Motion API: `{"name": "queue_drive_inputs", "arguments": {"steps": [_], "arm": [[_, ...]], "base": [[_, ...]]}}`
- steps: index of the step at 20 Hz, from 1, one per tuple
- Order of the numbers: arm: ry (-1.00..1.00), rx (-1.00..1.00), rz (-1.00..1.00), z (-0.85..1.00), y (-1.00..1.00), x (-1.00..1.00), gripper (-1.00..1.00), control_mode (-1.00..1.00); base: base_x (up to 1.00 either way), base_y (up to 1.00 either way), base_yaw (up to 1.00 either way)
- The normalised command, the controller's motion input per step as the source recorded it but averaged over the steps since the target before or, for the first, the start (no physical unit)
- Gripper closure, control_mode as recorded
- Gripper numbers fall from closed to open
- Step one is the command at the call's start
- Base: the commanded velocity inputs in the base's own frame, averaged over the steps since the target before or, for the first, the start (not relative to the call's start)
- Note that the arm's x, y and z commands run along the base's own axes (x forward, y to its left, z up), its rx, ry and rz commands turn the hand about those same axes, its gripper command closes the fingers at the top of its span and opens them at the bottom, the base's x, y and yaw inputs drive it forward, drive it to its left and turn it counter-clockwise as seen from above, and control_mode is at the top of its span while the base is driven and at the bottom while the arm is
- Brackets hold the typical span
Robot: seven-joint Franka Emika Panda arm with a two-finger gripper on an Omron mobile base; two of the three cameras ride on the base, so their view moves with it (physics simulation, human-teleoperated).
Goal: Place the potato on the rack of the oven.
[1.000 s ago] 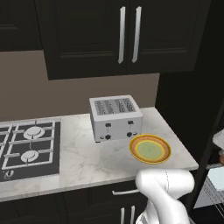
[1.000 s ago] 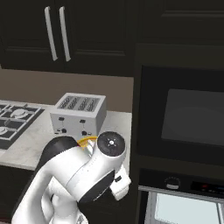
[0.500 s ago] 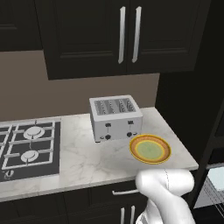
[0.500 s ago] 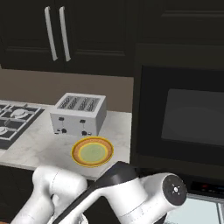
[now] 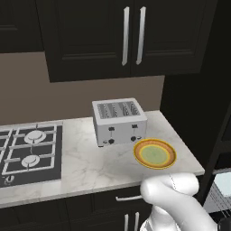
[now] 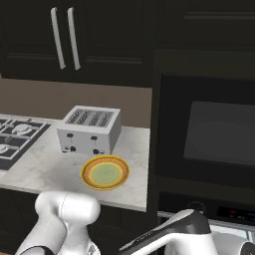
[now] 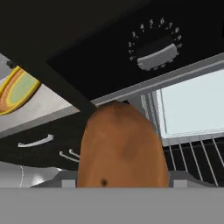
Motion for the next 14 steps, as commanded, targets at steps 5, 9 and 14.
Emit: {"name": "queue_drive_inputs", "arguments": {"steps": [5, 9, 14], "arm": [[-0.03, 0.00, 0.00, -0.38, -0.80, 0.24, 1.00, -1.00], [-0.12, 0.00, -0.02, -0.29, -0.39, 0.44, 1.00, -1.00], [-0.16, 0.00, 0.00, -0.42, -0.10, 0.43, 1.00, -1.00]], "base": [[0.00, 0.00, 0.00], [0.00, 0.00, 0.00], [0.00, 0.00, 0.00]]}}
